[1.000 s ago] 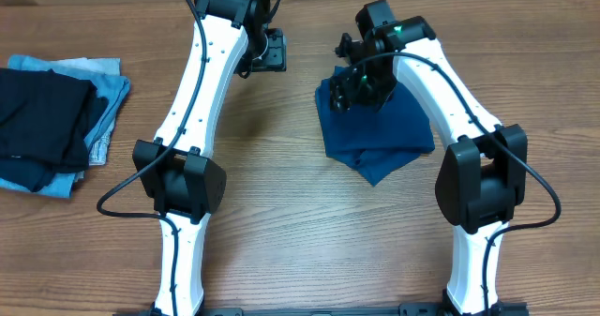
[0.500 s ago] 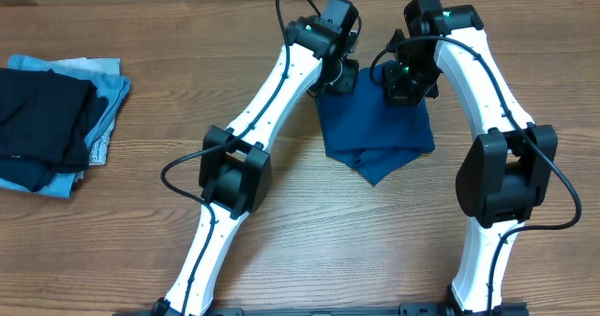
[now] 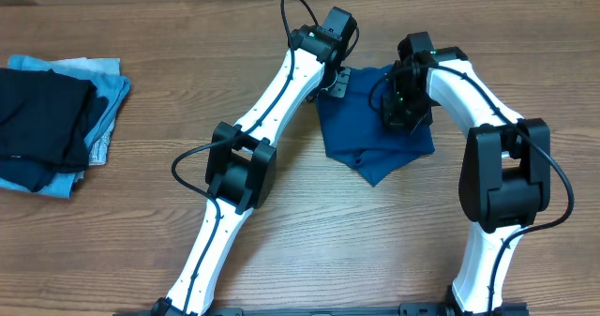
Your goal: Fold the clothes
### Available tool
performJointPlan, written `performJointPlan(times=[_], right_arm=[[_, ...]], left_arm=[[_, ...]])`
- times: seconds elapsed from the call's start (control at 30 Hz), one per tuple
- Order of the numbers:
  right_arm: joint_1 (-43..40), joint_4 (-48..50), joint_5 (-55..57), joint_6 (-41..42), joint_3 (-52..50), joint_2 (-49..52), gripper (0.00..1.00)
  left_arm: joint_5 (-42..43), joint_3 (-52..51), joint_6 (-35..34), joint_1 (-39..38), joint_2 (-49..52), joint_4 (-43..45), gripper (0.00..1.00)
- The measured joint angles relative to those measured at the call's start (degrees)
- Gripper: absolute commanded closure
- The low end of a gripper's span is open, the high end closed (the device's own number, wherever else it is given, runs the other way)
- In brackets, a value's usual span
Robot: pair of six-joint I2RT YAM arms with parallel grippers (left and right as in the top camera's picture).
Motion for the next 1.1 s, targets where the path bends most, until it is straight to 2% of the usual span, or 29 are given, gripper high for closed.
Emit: performJointPlan(times=[0.07,0.17,0.23,0.3,0.43,0.57,0.6,0.67,0.77,0.83,0.93,1.0,1.03,1.07,1.1], right_arm=[[0.0,-4.0,-1.1,0.3,3.7,0.5,0.94],[0.0,-10.1,-1.6,0.5,15.2,1.5,0.91],[-0.3,-10.8,0.2,0.5,21.1,1.5,0.82],[-1.4,-9.2,2.5,0.5,22.0,1.5,0.8],[-3.4,-4.9,4.4,0.5,20.5,1.5,0.77],[-3.7,6.7,4.7,0.5,10.1,1.6,0.76],[-3.7,11.5,4.3,0.5,6.4,1.6,0.75],[-3.7,17.7,4.2,0.5,1.5,1.6,0.67],[-4.0,20.3,4.0,0.5,0.4,1.6,0.61],[-4.1,20.2,4.1,0.5,0.5,1.6,0.55],[-4.1,14.8,4.3,0.4,4.5,1.6,0.49],[-4.1,7.7,4.0,0.5,10.8,1.8,0.48],[-4.1,5.1,3.9,0.5,13.6,1.8,0.47],[-4.1,2.2,3.8,0.5,16.7,1.7,0.46],[-4.1,0.6,3.7,0.5,18.2,1.6,0.46]], left_arm=[[-0.8,6.0,0.1,0.1,-0.7,-0.8,0.9],[-0.1,10.2,-0.8,0.0,-6.7,-6.7,0.9],[2.0,9.8,-1.8,-0.3,-8.5,-10.3,0.89],[5.1,4.9,-2.3,-1.0,-8.6,-10.2,0.86],[7.6,-5.9,-3.3,-2.2,-8.2,-4.4,0.85],[8.6,-16.8,-5.3,-2.5,-8.0,0.6,0.83],[8.8,-17.7,-5.6,-2.5,-8.0,0.7,0.83],[8.9,-18.4,-6.2,-2.5,-8.0,0.9,0.87],[8.8,-18.4,-6.4,-2.5,-8.1,0.9,0.91],[8.9,-17.9,-6.4,-2.5,-8.1,-0.5,0.9],[8.8,-10.6,-6.4,-2.5,-7.5,-6.8,0.82],[8.5,-2.0,-6.4,-2.4,-7.2,-11.3,0.69],[8.0,0.9,-6.4,-2.3,-7.2,-12.7,0.56],[6.4,6.1,-6.7,-2.1,-7.4,-15.6,0.31],[5.6,7.3,-6.6,-2.0,-7.6,-16.1,0.21]])
